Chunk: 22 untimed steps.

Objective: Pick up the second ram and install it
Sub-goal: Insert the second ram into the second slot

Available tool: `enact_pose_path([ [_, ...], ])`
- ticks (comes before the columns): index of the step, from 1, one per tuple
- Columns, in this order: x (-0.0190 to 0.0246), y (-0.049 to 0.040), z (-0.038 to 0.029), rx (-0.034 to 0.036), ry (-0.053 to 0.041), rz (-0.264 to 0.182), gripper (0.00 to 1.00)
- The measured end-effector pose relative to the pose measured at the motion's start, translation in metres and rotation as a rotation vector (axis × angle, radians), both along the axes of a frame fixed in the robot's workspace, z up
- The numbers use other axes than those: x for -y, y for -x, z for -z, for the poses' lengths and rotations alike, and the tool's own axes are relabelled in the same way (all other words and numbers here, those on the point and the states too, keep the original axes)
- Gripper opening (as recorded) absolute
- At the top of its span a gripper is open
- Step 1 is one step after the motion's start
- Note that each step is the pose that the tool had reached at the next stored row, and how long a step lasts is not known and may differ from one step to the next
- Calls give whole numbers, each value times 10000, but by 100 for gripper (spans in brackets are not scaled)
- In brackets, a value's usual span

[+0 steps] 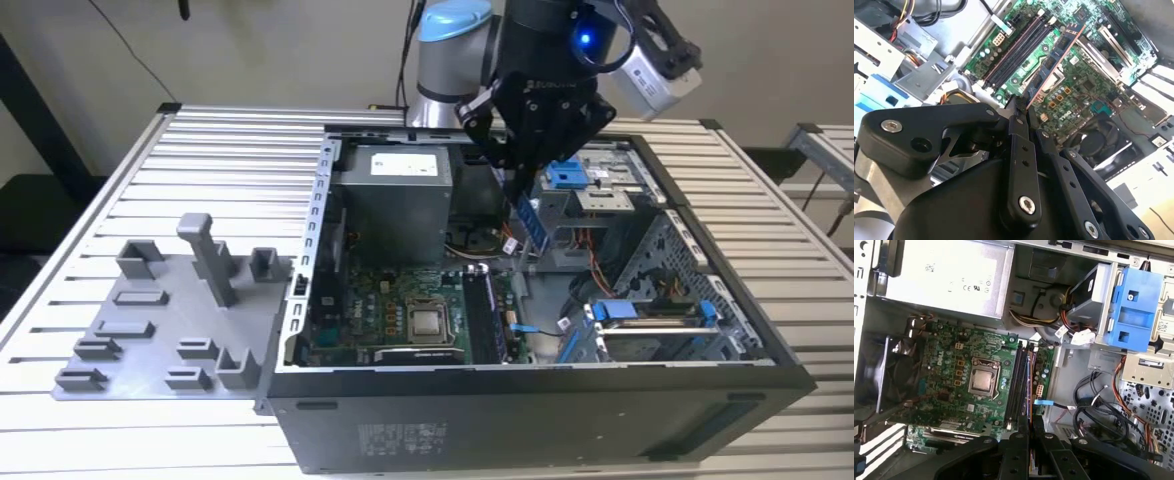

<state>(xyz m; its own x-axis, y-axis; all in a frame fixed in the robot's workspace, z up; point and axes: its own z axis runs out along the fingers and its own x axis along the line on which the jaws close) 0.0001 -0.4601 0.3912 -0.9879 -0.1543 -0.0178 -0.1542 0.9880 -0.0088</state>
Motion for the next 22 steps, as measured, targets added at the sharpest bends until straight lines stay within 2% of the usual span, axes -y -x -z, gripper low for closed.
enact_pose_path([
  [22, 6, -12, 112, 1, -1, 1567, 14],
])
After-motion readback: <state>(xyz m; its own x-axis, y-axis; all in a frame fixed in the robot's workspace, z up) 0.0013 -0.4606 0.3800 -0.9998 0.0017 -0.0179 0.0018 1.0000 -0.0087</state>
